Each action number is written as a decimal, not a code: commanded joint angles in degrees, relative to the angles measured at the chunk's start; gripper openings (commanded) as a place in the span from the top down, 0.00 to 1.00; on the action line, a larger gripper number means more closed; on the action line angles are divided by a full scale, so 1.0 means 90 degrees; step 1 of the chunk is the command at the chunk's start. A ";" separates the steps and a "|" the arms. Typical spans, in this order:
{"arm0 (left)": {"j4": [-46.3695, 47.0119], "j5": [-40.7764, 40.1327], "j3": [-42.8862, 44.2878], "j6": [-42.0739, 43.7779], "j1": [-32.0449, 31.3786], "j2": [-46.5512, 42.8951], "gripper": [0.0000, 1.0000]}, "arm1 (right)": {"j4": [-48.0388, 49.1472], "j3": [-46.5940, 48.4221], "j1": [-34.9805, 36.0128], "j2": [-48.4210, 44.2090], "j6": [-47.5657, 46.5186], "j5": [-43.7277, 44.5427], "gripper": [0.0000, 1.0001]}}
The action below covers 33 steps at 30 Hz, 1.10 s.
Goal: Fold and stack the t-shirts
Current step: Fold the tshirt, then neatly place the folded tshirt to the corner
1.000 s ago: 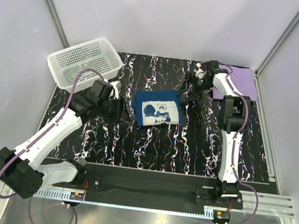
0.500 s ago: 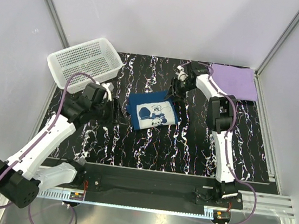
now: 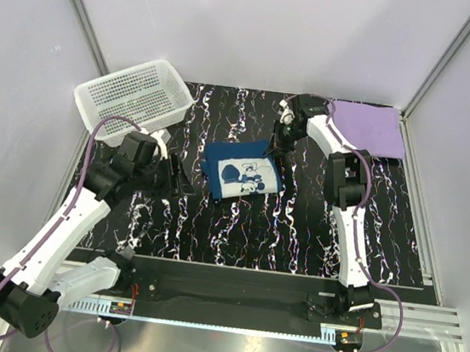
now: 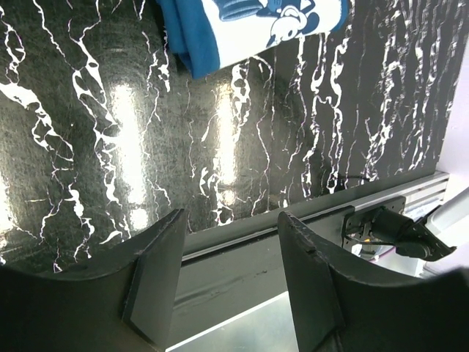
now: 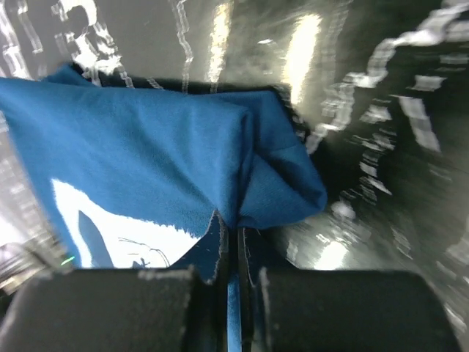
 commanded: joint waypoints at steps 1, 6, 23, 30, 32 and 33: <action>0.0171 0.0114 -0.0033 -0.0091 0.0041 -0.0266 0.42 | 0.0151 -0.0061 0.0072 -0.0951 -0.0566 0.1491 1.00; 0.0464 0.0329 -0.0462 -0.0267 0.0041 -0.0539 0.42 | -0.0697 0.0601 0.0169 -0.1265 -0.1094 0.2732 1.00; 0.0913 0.0924 -0.1000 -0.0043 0.0051 -0.0111 0.42 | -0.0894 0.1921 0.0082 -0.1246 -0.2970 0.5739 1.00; 0.1627 0.1472 -0.1196 -0.0336 0.0041 0.0436 0.42 | -0.1050 0.2818 -0.0250 -0.1002 -0.3449 0.6493 1.00; 0.1637 0.1511 -0.1117 -0.0326 0.0051 0.0602 0.42 | -0.0739 0.2733 -0.0396 -0.1128 -0.3546 0.6503 1.00; 0.1617 0.1511 -0.1088 -0.0297 0.0041 0.0641 0.42 | -0.0564 0.2451 -0.0426 -0.1225 -0.3759 0.6493 1.00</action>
